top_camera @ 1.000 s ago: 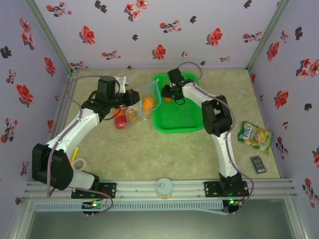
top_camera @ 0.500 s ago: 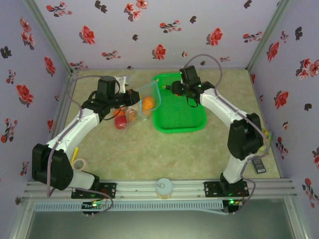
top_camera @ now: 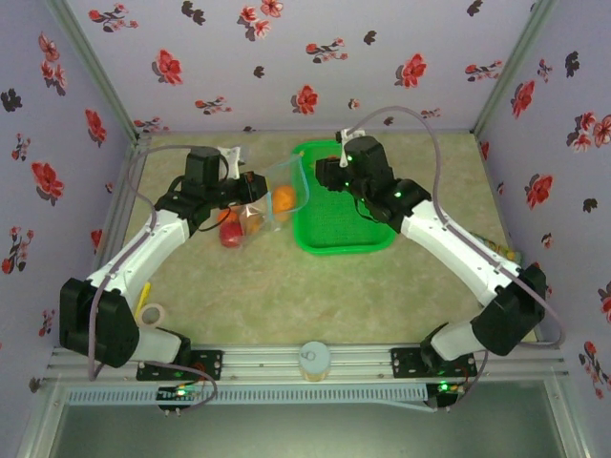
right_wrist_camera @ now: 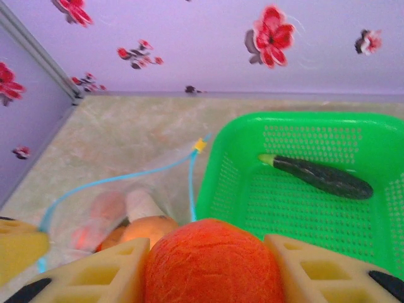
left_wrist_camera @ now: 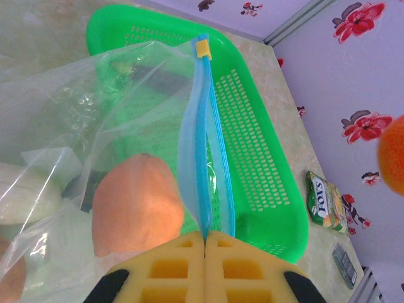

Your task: Place the food in the zip-top bag and seal the zipper

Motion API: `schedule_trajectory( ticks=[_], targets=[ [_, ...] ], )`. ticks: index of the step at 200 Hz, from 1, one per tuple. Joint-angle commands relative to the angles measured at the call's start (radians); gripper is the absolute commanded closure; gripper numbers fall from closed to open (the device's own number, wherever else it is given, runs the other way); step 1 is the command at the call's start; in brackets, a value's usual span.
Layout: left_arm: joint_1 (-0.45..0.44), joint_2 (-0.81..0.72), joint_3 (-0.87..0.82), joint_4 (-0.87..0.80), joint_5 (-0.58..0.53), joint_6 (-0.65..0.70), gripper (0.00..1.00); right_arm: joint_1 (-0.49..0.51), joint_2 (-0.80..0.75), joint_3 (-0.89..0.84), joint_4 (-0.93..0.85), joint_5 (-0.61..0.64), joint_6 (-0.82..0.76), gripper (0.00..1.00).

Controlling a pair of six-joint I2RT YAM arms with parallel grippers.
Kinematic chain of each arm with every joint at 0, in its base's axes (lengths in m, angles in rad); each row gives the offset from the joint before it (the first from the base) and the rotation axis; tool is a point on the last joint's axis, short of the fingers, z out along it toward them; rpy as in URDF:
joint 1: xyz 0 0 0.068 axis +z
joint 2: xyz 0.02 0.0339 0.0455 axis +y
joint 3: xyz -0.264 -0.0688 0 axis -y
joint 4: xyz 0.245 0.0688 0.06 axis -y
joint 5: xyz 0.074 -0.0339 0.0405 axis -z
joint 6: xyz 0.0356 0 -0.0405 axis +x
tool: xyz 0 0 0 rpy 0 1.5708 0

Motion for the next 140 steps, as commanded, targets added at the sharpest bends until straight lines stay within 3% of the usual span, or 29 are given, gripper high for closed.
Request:
schedule_trajectory(
  ticks=[1, 59, 140],
  targets=[
    [-0.005, -0.007, -0.009, 0.024, 0.009, -0.012, 1.00, 0.034, -0.015, -0.022, 0.078, 0.019, -0.007, 0.59],
    [-0.008, -0.008, -0.006, 0.023, 0.009, -0.013, 1.00, 0.086, 0.076, 0.006, 0.148, 0.033, -0.003, 0.59],
    [-0.008, -0.014, 0.002, 0.016, 0.010, -0.010, 1.00, 0.107, 0.253, 0.101, 0.113, -0.021, 0.028, 0.58]
  ],
)
